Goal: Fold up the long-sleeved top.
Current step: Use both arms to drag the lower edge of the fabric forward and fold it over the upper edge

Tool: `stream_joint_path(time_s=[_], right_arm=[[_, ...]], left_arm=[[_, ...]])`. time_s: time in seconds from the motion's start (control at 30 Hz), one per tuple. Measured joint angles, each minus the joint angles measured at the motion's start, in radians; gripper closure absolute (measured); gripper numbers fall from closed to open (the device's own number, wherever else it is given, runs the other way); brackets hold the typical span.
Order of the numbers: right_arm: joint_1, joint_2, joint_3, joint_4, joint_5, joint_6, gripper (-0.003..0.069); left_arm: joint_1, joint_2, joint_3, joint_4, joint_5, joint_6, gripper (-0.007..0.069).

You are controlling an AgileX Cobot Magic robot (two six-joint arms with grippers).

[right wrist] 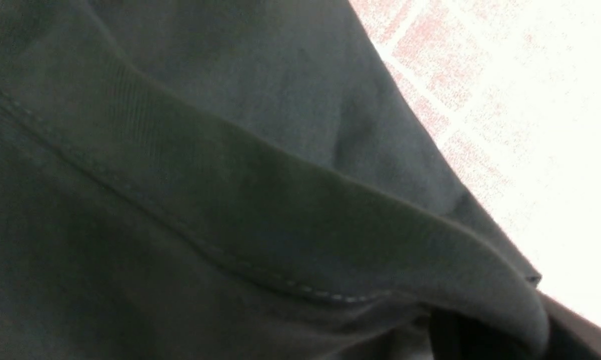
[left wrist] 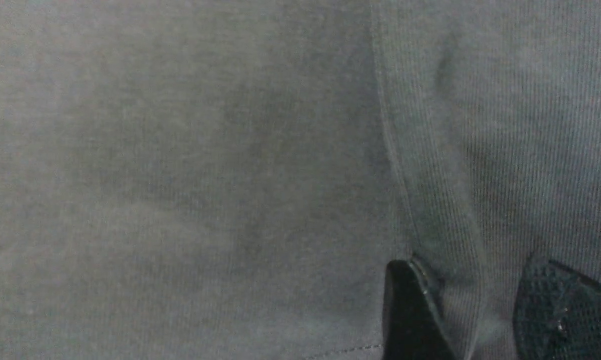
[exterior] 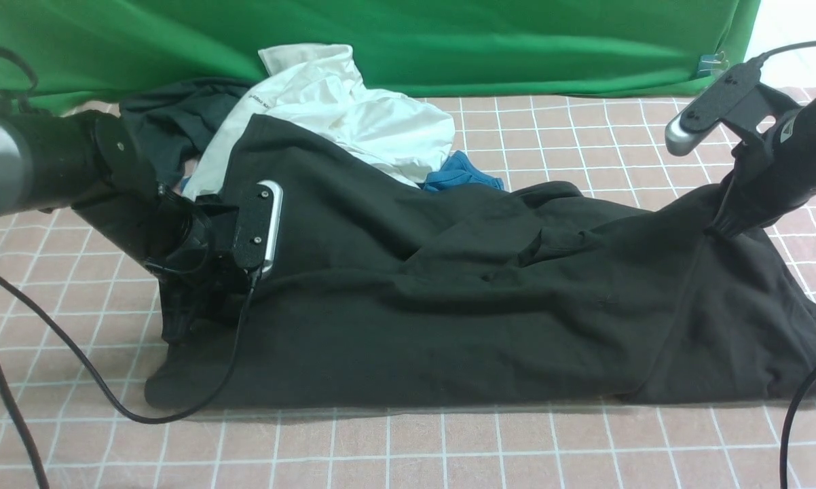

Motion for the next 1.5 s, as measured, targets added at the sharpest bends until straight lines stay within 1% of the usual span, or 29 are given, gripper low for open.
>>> stream_joint_path(time_s=[0.1, 0.2, 0.27, 0.3, 0.37, 0.47, 0.53, 0.63, 0.67, 0.7, 0.73, 0.77, 0.8, 0.83, 0.9, 0.97, 1.07, 1.17, 1.33, 1.43, 1.5], right_arm=[[0.000, 0.000, 0.000, 0.001, 0.000, 0.000, 0.0579], [0.000, 0.000, 0.000, 0.001, -0.001, 0.000, 0.0579], [0.000, 0.000, 0.000, 0.002, -0.001, 0.000, 0.0579], [0.000, 0.000, 0.000, 0.002, -0.001, 0.000, 0.0579], [0.000, 0.000, 0.000, 0.002, -0.001, 0.000, 0.0579], [0.000, 0.001, 0.000, 0.003, -0.003, -0.001, 0.0579], [0.000, 0.001, 0.000, 0.003, -0.003, -0.004, 0.0579], [0.000, 0.001, 0.000, 0.003, -0.004, -0.011, 0.0579], [0.000, 0.001, 0.000, 0.003, -0.004, -0.012, 0.0579], [0.000, 0.001, 0.000, 0.003, -0.005, -0.012, 0.0579], [0.000, 0.001, 0.000, 0.003, -0.007, -0.012, 0.0579], [0.000, 0.001, 0.000, 0.003, -0.007, -0.012, 0.0579], [0.000, 0.001, 0.000, 0.003, -0.007, -0.012, 0.0579], [0.000, 0.001, 0.000, 0.003, -0.008, -0.012, 0.0579], [0.000, 0.001, 0.000, 0.003, -0.009, -0.012, 0.0579], [0.000, 0.001, 0.000, 0.003, -0.010, -0.012, 0.0579], [0.000, 0.001, 0.000, 0.003, -0.011, -0.013, 0.0579], [0.000, 0.001, 0.000, 0.004, -0.011, -0.013, 0.0579], [0.000, 0.001, 0.000, 0.004, -0.011, -0.014, 0.0579], [0.000, 0.001, 0.000, 0.004, -0.011, -0.014, 0.0579], [0.000, 0.001, 0.000, 0.004, -0.011, -0.014, 0.0579]], left_arm=[[0.000, 0.000, 0.000, 0.000, 0.000, 0.000, 0.0414], [0.000, 0.000, 0.000, 0.001, -0.002, -0.001, 0.0445], [0.000, 0.000, 0.000, 0.003, -0.019, -0.005, 0.0501], [0.000, 0.000, 0.000, 0.003, -0.021, -0.006, 0.0506], [0.000, 0.000, 0.000, 0.003, -0.037, -0.007, 0.0545], [0.000, -0.001, 0.000, -0.009, -0.044, -0.007, 0.0546], [0.000, -0.007, 0.000, -0.020, -0.045, -0.007, 0.0528], [0.000, -0.036, 0.000, -0.040, -0.055, -0.007, 0.0416], [0.000, -0.037, 0.000, -0.041, -0.055, -0.007, 0.0408], [0.000, -0.045, 0.000, -0.045, -0.057, -0.007, 0.0350], [0.000, -0.045, 0.000, -0.046, -0.059, -0.007, 0.0309], [0.000, -0.045, 0.000, -0.046, -0.060, -0.007, 0.0293], [0.000, -0.042, 0.000, -0.046, -0.059, -0.007, 0.0241], [0.000, -0.035, 0.000, -0.046, -0.061, -0.007, 0.0207], [0.000, -0.019, 0.000, -0.046, -0.067, -0.007, 0.0179], [0.000, 0.000, 0.000, -0.046, -0.067, -0.007, 0.0181], [0.000, 0.007, 0.000, -0.046, -0.059, -0.007, 0.0217], [0.000, 0.012, 0.000, -0.046, -0.023, -0.007, 0.0344], [0.000, 0.012, -0.001, -0.032, 0.018, -0.007, 0.0517], [0.000, 0.008, -0.001, -0.016, 0.029, -0.008, 0.0585], [0.000, 0.000, 0.000, -0.006, 0.031, -0.008, 0.0607]])
